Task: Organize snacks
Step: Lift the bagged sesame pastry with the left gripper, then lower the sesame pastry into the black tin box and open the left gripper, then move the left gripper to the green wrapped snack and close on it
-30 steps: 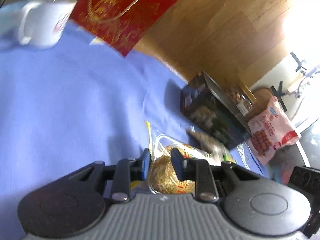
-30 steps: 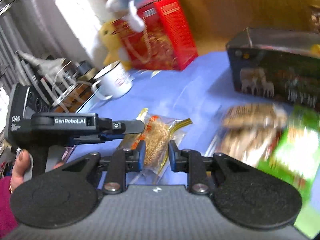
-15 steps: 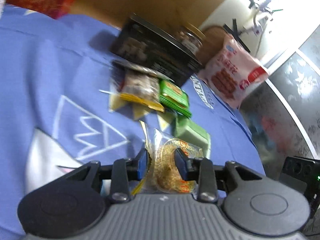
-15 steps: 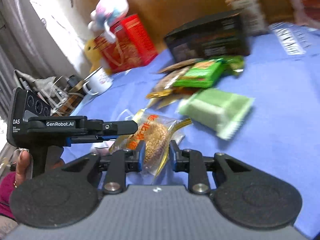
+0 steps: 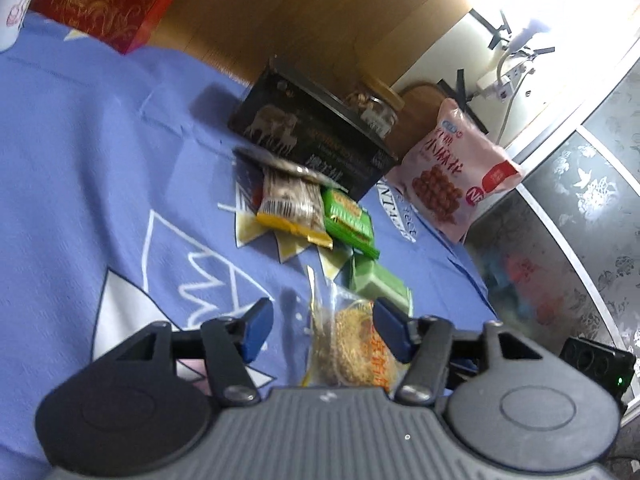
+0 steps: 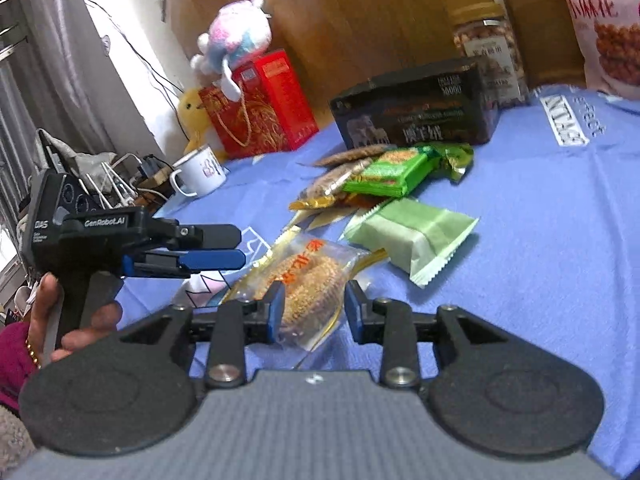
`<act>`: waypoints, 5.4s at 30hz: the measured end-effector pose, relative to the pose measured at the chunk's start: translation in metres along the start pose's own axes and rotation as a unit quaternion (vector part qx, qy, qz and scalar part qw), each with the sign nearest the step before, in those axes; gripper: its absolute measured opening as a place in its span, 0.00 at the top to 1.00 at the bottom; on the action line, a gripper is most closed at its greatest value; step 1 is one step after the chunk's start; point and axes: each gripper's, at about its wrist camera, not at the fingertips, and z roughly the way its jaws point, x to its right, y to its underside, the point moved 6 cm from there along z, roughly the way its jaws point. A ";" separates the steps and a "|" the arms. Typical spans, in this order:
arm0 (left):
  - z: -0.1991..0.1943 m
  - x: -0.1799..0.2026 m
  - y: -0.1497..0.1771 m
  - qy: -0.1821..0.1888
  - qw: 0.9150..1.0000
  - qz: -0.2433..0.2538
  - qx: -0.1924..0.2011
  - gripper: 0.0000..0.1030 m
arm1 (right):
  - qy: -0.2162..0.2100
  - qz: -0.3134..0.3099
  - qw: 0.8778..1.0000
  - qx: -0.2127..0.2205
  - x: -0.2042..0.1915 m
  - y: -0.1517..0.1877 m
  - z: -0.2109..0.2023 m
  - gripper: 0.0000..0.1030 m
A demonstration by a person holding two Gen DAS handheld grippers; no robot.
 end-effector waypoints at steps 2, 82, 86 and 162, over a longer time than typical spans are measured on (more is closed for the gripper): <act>0.000 0.002 0.000 0.007 1.000 0.004 0.000 0.45 | -0.006 -0.003 1.000 0.006 0.000 0.001 -0.004 0.65; 0.020 0.018 -0.006 0.053 0.997 0.017 -0.054 0.72 | -0.019 -0.059 0.998 0.000 -0.009 -0.007 0.015 0.68; 0.021 0.031 -0.037 0.060 0.997 0.031 -0.029 0.72 | -0.030 -0.058 0.998 0.025 -0.005 -0.039 0.016 0.68; 0.048 0.006 0.014 0.052 0.990 -0.095 -0.088 0.67 | -0.023 0.106 0.994 -0.019 0.058 -0.030 0.037 0.86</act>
